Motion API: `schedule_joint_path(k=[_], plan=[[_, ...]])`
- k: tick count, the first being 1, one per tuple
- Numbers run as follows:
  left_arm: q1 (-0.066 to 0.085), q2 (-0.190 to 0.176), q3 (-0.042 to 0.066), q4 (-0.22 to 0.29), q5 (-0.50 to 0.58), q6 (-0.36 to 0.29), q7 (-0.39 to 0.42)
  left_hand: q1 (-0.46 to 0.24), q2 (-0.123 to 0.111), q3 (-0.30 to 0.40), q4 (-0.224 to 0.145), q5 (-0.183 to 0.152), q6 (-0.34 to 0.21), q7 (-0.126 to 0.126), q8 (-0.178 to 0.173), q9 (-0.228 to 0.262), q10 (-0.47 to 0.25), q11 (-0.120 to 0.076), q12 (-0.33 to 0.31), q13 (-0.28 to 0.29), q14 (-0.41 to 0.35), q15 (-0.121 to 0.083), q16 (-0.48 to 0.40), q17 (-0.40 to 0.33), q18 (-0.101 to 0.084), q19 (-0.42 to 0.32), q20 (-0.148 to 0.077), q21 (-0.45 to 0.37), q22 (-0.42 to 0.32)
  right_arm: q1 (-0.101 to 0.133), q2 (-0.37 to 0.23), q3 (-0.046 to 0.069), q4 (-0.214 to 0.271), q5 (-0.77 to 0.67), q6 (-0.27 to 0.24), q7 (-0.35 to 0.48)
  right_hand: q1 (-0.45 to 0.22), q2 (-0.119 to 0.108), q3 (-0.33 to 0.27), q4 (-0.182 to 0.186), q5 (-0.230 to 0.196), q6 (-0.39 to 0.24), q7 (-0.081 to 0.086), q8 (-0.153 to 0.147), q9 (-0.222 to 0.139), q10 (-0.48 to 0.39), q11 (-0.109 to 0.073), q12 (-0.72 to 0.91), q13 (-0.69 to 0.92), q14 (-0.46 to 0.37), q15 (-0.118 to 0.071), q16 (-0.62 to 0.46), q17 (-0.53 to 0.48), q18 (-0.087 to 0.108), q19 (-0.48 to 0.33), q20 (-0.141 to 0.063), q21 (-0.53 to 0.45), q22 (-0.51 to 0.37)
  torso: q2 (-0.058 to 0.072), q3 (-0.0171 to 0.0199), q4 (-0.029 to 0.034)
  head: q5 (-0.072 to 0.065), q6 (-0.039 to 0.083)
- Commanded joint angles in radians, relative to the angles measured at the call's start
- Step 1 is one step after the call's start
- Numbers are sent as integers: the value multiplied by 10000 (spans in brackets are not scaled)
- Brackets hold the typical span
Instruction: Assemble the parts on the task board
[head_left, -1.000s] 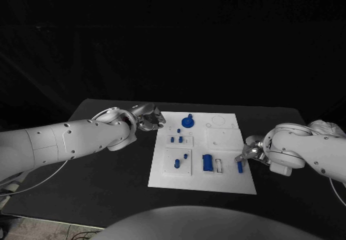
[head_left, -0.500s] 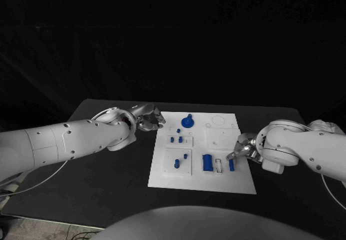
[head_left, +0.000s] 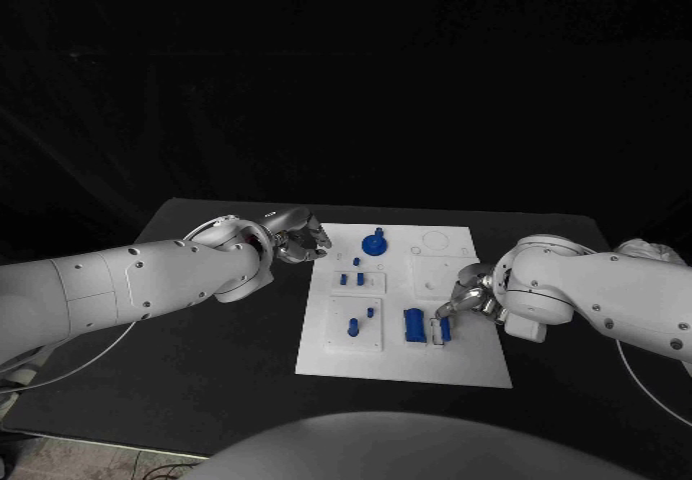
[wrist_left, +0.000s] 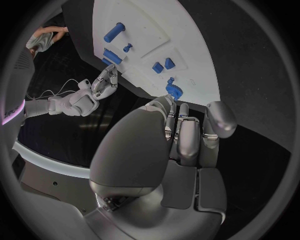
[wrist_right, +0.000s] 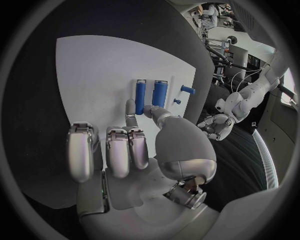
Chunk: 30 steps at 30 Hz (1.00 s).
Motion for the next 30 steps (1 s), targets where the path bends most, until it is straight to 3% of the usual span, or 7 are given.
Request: schedule_joint_path(k=[1,8,15,21,24,30], plan=[[-2,21,6,14,3,175,-23,11,118,46,15,30,22,45,22,4,-1,47,61,-11,-49,8,-47,-6,60,-20,48,-44,1296,-26,91,-4,-97,120,258,115,-83,36,576,-515,-60,-45,-32,28,8,1041,-81,38,2635,1024,-70,34,2635,83,340,-50,-54,2130,4,3,-6,8,0],[-3,35,6,0,3,240,-56,12,119,51,15,38,21,49,21,4,-3,49,61,-12,-59,10,-59,-31,67,-33,50,-77,1288,-39,222,-3,-223,128,260,140,-111,56,597,-508,-109,-64,-27,30,22,1041,-77,38,2635,1024,-69,34,2635,97,312,-51,-111,2111,1,-1,-4,3,0],[-3,52,6,-7,2,302,-87,11,124,58,18,48,31,57,27,6,-4,52,63,-13,-71,13,-71,-56,74,-48,53,-116,1278,-71,300,-4,-301,121,462,3,-264,56,607,-509,-701,-163,-11,33,87,1041,-61,38,2635,1024,-57,34,2635,108,283,-44,-174,2092,-3,2,-1,11,0],[-3,45,7,-7,2,334,-116,11,124,58,18,48,31,58,27,6,-4,52,63,-13,-72,13,-71,-57,74,-49,53,-118,1278,-112,320,-5,-319,89,551,-94,-395,52,574,-456,-928,-227,14,2,86,1041,-40,38,2635,1024,-43,34,2635,125,250,-35,-248,2068,1,1,-7,34,0],[-4,49,7,-9,2,351,-125,12,124,60,18,51,33,60,28,7,-5,53,64,-14,-78,14,-77,-70,78,-57,55,-139,1273,-123,326,-5,-315,71,572,-124,-509,60,528,-401,-1282,-256,26,-20,79,1041,-26,38,2635,1024,-29,34,2635,130,238,-23,-279,2059,3,2,-9,28,0],[-5,65,7,-20,2,386,-140,12,124,60,18,51,33,60,28,7,-5,53,64,-14,-78,14,-77,-70,78,-57,55,-139,1273,-132,320,-5,-297,41,570,-159,-597,55,488,-358,-1469,-290,45,-49,64,1041,-11,38,2635,1024,-20,34,2635,142,218,-15,-328,2044,2,0,-3,33,0]])
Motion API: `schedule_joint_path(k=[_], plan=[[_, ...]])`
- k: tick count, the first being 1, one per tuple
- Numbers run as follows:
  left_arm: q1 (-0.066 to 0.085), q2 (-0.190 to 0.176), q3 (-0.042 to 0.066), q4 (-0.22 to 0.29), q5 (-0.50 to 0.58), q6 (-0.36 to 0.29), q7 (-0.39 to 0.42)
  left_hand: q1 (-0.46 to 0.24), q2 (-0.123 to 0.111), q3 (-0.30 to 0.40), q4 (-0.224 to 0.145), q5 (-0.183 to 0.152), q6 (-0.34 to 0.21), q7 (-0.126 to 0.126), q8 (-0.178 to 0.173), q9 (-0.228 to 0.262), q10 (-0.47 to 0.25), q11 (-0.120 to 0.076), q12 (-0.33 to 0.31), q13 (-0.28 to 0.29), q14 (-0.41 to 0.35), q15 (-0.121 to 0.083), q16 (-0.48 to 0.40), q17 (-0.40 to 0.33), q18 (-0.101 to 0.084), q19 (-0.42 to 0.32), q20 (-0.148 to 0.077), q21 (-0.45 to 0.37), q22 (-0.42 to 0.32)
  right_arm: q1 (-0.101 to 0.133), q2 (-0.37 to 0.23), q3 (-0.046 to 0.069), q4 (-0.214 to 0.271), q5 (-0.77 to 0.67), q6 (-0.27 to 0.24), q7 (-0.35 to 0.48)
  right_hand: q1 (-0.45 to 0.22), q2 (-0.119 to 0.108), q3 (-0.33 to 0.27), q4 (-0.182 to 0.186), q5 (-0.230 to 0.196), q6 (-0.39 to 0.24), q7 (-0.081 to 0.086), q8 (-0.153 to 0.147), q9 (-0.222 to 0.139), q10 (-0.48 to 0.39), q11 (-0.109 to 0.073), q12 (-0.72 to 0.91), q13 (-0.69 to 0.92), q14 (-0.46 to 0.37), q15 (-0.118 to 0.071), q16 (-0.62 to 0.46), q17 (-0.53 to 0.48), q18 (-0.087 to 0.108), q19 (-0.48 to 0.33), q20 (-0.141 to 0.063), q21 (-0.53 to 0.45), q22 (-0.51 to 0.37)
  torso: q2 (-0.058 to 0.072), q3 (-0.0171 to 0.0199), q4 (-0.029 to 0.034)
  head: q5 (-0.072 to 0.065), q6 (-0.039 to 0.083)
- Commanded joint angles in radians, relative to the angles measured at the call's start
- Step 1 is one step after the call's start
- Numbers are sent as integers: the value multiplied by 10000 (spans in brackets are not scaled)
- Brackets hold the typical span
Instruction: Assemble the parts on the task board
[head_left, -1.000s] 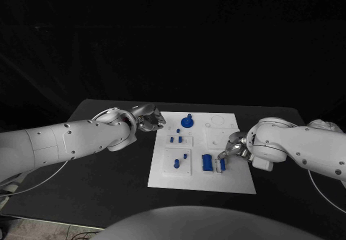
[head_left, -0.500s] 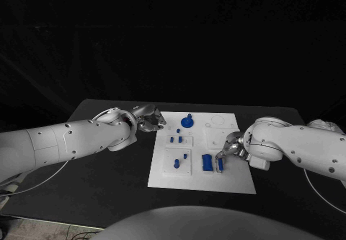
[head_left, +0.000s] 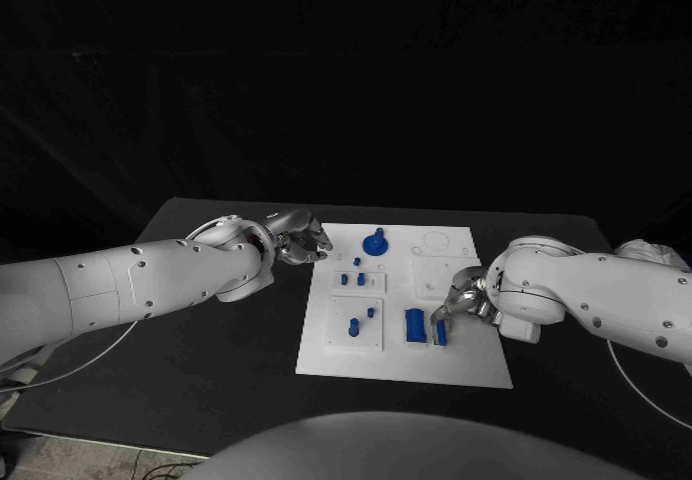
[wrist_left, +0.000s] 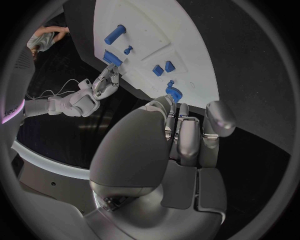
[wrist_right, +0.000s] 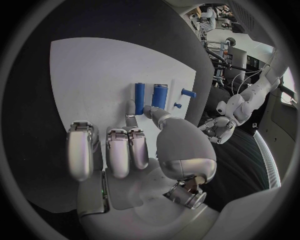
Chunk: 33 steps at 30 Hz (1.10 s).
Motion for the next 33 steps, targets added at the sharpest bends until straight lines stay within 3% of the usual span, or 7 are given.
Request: schedule_joint_path(k=[1,6,9,13,24,33], plan=[[0,26,7,6,2,175,-36,12,124,60,19,51,32,60,28,7,-5,54,64,-16,-78,14,-40,-9,80,-21,18,-32,1273,-24,1,-10,12,-76,244,-120,-122,7,-30,115,-94,-84,29,-56,-25,1041,-7,38,2635,1025,-18,34,2629,143,216,-14,-61,2044,1,-1,2,8,0],[0,20,7,6,2,204,-68,12,126,65,19,56,34,63,29,8,-6,56,65,-17,-86,16,-48,-26,83,-28,20,-48,1269,-29,-11,-10,22,-78,230,-122,-471,66,-143,394,-237,-78,56,-98,-76,1041,20,38,2635,1025,7,34,2629,150,203,10,-104,2032,0,0,4,33,0],[0,14,7,6,2,217,-86,13,127,67,19,59,35,65,29,8,-7,57,66,-17,-93,17,-56,-42,87,-36,21,-70,1263,-33,-14,-10,25,-77,217,-115,-694,85,-235,574,-533,-68,66,-126,-114,1041,31,38,2635,1025,18,34,2629,155,197,22,-129,2026,-3,1,5,33,0],[0,11,7,5,2,231,-107,13,127,67,19,59,35,65,29,8,-7,57,66,-17,-93,17,-56,-42,87,-36,21,-70,1263,-39,-29,-10,41,-80,195,-102,-911,43,-427,753,-1558,-62,85,-173,-172,1041,48,38,2635,1025,32,34,2629,154,206,35,-135,2028,0,0,2,50,0],[-1,16,7,-23,2,296,-176,15,128,73,18,65,37,68,30,8,-6,62,69,-18,-109,20,-74,-76,95,-55,24,-115,1252,-49,-127,-10,75,-82,-16,-23,-1109,78,-780,1027,-3038,-61,115,-238,-252,1041,77,38,2635,1025,55,34,2629,156,218,59,-160,2028,3,2,-3,79,0],[-1,-18,7,4,2,335,-253,18,129,79,16,72,40,71,32,9,-5,67,72,-18,-129,24,-94,-116,101,-69,27,-147,1244,-43,-439,-8,316,-252,-941,564,-1246,106,-1054,1279,-3597,-17,106,-221,-259,1041,69,38,2635,1025,50,34,2629,155,236,57,-156,2034,-1,4,7,120,0]])
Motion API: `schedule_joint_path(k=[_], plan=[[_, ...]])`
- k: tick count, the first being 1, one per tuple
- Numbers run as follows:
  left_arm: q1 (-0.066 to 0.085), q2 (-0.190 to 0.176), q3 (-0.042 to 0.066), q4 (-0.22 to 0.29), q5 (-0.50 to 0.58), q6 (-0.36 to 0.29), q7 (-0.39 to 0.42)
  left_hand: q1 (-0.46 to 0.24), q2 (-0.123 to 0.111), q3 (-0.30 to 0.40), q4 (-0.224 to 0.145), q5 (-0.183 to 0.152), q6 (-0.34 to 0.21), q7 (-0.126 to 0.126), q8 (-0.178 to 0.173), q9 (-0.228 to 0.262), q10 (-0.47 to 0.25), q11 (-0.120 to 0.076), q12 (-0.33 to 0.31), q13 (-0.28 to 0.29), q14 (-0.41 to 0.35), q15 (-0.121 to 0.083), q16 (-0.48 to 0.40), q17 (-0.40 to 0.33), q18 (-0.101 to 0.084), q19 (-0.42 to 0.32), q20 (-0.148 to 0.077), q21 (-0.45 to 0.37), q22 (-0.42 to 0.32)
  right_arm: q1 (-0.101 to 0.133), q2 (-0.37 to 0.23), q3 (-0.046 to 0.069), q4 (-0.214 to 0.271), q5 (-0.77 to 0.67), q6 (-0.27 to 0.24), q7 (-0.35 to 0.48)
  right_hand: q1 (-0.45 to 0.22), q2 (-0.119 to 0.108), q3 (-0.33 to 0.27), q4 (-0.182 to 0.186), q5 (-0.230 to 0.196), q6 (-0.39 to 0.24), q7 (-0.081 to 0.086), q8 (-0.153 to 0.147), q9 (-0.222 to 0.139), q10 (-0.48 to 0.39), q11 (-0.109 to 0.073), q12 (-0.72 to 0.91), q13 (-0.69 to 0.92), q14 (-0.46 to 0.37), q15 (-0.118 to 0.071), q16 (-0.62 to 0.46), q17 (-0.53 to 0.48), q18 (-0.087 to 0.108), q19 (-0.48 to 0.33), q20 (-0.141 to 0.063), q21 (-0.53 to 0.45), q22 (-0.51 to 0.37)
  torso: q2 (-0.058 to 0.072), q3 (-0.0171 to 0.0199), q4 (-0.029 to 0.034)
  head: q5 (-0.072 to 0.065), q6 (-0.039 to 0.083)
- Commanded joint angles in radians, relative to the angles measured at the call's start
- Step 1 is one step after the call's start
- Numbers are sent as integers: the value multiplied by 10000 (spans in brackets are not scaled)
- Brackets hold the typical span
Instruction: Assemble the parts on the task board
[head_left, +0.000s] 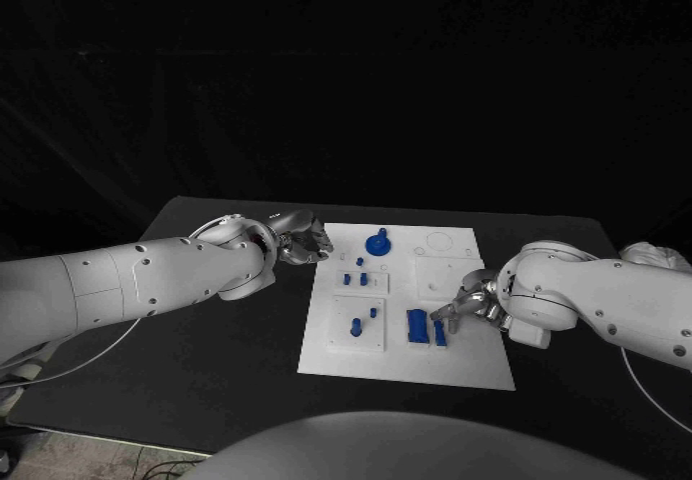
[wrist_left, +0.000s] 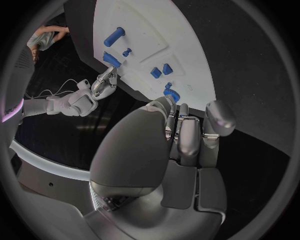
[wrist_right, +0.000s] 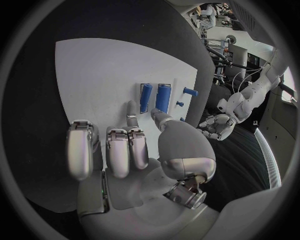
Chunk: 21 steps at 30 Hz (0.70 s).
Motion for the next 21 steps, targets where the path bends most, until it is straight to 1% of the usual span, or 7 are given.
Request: schedule_joint_path(k=[1,3,7,13,16,19,21], plan=[[2,-13,6,44,2,143,-76,-20,90,52,-12,38,4,34,33,10,-5,68,19,-12,-61,26,-57,-14,100,-71,28,-59,1243,16,-212,0,227,-313,-852,713,-164,8,-131,61,-143,27,24,-17,-6,1042,66,38,2629,1025,45,35,2632,152,247,54,-21,2032,-1,4,8,27,0],[2,-29,6,60,2,125,-66,-18,90,54,-13,40,5,35,33,10,-5,69,20,-12,-65,27,-61,-21,101,-73,30,-63,1242,44,-377,1,398,-402,-1109,997,-175,9,-146,80,-165,30,23,-15,-5,1042,65,38,2629,1025,45,35,2632,149,252,53,-11,2036,2,4,4,57,0],[2,-68,6,101,2,0,51,-9,93,65,-17,47,13,32,38,12,-3,67,24,-13,-73,30,-62,-22,101,-79,34,-69,1241,156,-940,4,969,-634,-1729,1994,200,-12,-106,-46,667,-120,37,-59,-4,1042,70,38,2629,1025,44,35,2632,104,346,41,180,2099,-4,2,0,72,0],[2,-97,6,146,2,-212,251,2,95,76,-22,53,18,28,41,13,0,63,28,-13,-75,30,-58,-13,100,-79,36,-61,1243,201,-1752,-2,1754,-1287,-2576,3784,1993,-24,495,-1189,2046,-475,-38,231,375,1042,-1,38,2629,1025,-22,35,2632,13,513,-6,575,2224,-7,-3,-5,69,0],[2,-105,6,164,2,-276,318,12,95,84,-26,57,20,24,42,14,1,58,30,-14,-76,29,-54,-7,99,-78,38,-51,1246,110,-2129,-13,2086,-1792,-2967,4666,2890,69,722,-1689,1889,-1189,165,171,461,1042,147,38,2629,1025,85,35,2632,12,486,33,561,2219,-14,0,-8,57,0],[2,-125,6,187,2,-330,371,16,94,87,-28,59,21,23,43,14,2,56,31,-14,-78,28,-53,-7,100,-79,38,-53,1246,-63,-2424,-31,2313,-2415,-3472,5450,3503,136,803,-1961,1665,-1692,403,1,243,1042,310,38,2629,1025,238,35,2632,1,464,155,579,2225,-12,2,-9,45,0],[2,-133,6,194,2,-364,405,23,93,92,-31,61,22,21,43,14,3,53,33,-14,-79,26,-52,-6,101,-81,38,-55,1245,-179,-2534,-40,2383,-2795,-3786,5805,3776,131,803,-2075,1579,-1796,474,-46,82,1042,346,38,2629,1025,281,35,2632,-10,471,204,629,2240,-8,0,-15,46,0]])
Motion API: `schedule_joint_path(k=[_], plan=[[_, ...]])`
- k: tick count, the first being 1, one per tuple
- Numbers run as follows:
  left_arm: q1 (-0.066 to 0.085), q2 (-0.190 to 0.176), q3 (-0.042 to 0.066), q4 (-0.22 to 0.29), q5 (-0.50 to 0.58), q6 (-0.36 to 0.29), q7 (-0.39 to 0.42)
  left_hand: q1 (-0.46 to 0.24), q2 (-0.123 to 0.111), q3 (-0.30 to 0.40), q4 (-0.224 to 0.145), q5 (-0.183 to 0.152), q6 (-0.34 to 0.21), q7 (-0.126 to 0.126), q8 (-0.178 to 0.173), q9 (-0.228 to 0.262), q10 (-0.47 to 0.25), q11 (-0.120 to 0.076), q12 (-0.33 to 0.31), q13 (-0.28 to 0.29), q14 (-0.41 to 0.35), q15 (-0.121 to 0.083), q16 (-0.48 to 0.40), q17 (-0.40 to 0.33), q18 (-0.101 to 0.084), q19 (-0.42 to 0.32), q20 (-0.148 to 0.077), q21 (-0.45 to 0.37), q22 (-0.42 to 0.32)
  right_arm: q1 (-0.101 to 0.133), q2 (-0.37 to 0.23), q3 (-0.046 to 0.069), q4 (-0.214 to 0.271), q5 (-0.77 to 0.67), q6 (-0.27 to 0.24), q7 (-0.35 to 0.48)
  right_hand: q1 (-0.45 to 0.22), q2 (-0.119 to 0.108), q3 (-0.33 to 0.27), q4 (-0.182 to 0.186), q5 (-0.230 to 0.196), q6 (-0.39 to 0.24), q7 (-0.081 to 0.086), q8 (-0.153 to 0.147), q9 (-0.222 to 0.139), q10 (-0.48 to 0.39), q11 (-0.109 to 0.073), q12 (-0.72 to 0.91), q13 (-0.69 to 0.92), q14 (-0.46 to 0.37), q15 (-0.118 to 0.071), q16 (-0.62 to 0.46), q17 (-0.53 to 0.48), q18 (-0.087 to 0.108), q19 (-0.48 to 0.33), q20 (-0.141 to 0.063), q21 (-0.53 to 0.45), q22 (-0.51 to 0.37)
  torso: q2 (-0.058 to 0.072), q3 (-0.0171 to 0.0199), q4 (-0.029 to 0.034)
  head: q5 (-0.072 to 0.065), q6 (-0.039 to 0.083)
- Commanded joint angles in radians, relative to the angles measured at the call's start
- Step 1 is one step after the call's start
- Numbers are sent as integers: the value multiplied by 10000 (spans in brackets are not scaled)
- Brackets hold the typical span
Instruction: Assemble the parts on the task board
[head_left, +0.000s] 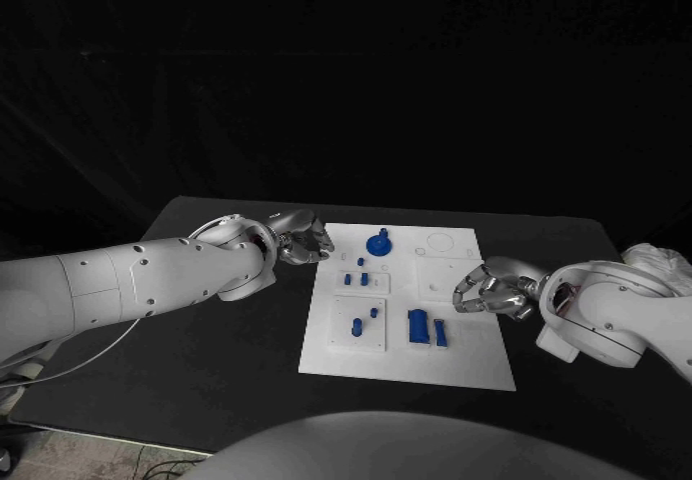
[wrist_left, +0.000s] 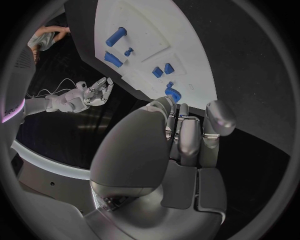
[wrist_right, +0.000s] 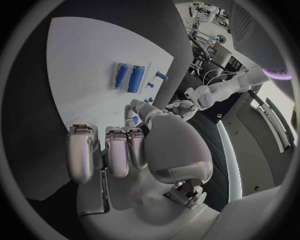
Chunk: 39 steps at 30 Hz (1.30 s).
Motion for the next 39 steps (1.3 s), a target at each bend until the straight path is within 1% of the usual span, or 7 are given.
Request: schedule_joint_path(k=[1,6,11,17,22,29,39], plan=[[2,-5,5,34,2,-244,283,23,94,65,-2,62,22,21,43,14,3,53,33,-15,-44,-8,-53,5,102,-45,3,-55,1245,-183,-123,-14,134,-1540,-1239,1876,361,-15,-1,-151,-132,-168,74,-109,-234,1040,100,38,2631,1044,96,34,2634,-16,461,96,111,2253,1,4,-11,-6,0],[1,-27,5,61,2,-325,367,43,91,80,-9,70,23,18,44,14,4,45,37,-17,-48,-13,-49,9,102,-43,3,-41,1249,-643,-216,-29,129,-2963,-2074,2419,771,-103,-320,-135,-883,205,7,138,-658,1040,52,38,2631,1044,83,34,2634,-27,469,144,213,2278,13,9,5,-33,0],[0,-56,5,88,2,-346,388,43,91,80,-9,70,23,18,44,14,4,45,37,-17,-48,-13,-49,9,102,-43,3,-41,1249,-1047,-99,-35,-59,-3828,-2379,2536,853,-191,-683,37,-1416,751,-174,773,-538,1040,2,38,2631,1044,62,34,2634,-15,427,137,182,2262,16,1,6,-15,0],[0,-93,5,119,2,-338,379,64,89,97,-16,81,24,15,45,15,3,37,40,-18,-55,-20,-51,1,106,-50,2,-54,1247,-1426,110,-37,-332,-4143,-2454,2473,777,-329,-1169,437,-2093,712,-349,1810,141,1040,-110,38,2631,1044,-28,34,2634,-6,397,77,167,2249,11,5,14,23,0],[0,-118,5,131,2,-304,351,64,89,97,-16,81,24,15,45,15,3,37,40,-18,-55,-20,-51,1,106,-50,2,-54,1247,-1595,248,-36,-514,-4161,-2368,2381,721,-354,-1506,826,-2547,333,-407,2582,714,1040,-152,38,2631,1044,-84,34,2634,-1,379,26,157,2241,4,2,14,29,0],[0,-132,5,130,2,-268,323,64,89,97,-16,81,24,15,45,15,3,37,40,-18,-55,-20,-51,1,106,-50,2,-54,1247,-1671,332,-36,-602,-4151,-2171,2258,692,-402,-1743,1087,-2683,129,-409,3005,955,1040,-165,38,2631,1044,-83,34,2634,2,371,7,154,2238,6,0,10,21,0],[0,-108,5,113,2,-195,282,73,86,106,-17,87,26,18,46,15,3,34,43,-19,-63,-23,-56,-12,111,-59,1,-72,1242,-1713,426,-36,-703,-4134,-1774,2072,573,-557,-2061,1351,-2722,-45,-402,3306,1133,1040,-159,38,2631,1044,-81,34,2634,12,340,0,116,2223,12,1,11,31,0]])
